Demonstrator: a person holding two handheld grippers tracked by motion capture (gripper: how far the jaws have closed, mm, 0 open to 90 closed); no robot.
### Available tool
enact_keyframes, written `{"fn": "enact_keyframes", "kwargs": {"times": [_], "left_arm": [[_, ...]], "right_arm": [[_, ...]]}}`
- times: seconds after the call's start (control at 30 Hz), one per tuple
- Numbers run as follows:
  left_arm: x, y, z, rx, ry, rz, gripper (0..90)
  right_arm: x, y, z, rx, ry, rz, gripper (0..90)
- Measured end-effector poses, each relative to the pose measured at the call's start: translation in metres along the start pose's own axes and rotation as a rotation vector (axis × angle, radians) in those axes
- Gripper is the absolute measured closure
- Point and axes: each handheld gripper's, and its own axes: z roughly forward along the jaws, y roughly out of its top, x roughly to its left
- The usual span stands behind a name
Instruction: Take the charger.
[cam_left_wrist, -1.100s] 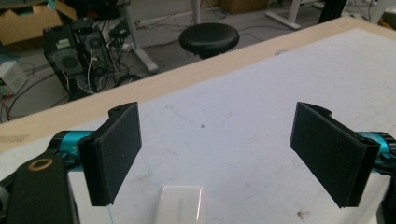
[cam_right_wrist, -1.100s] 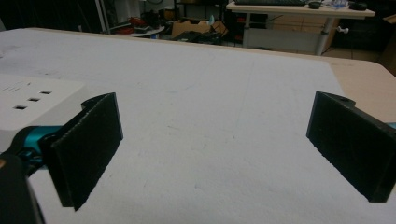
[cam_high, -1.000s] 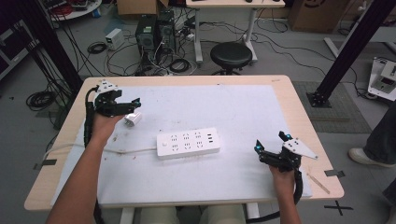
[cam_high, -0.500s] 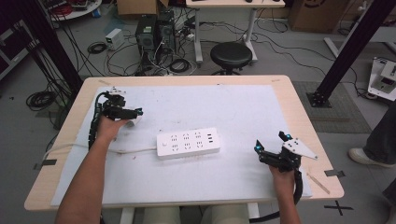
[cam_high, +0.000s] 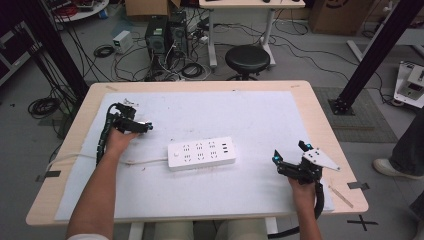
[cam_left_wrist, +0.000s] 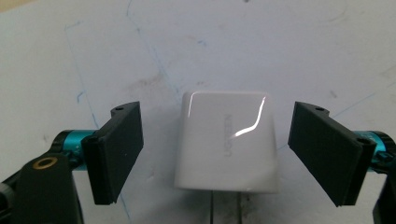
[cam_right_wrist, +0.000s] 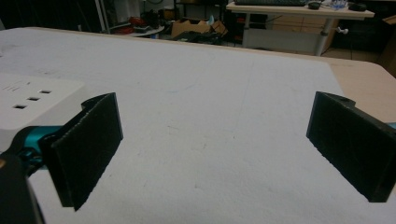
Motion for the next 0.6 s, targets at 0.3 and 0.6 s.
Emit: {"fn": "enact_keyframes", "kwargs": {"times": [0.3,0.6], "left_arm": [[-0.0013,-0.0060,0.0026,0.002,-0.002,0.023,27.7],[-0.0028,-0.0078,0.0030,-0.010,-0.031,0.036,42.1]], "right_arm": [[0.0000,0.0000,0.0002,0.001,-0.001,0.001,3.5],[0.0002,0.0000,0.0002,0.000,-0.001,0.002,3.5]]}}
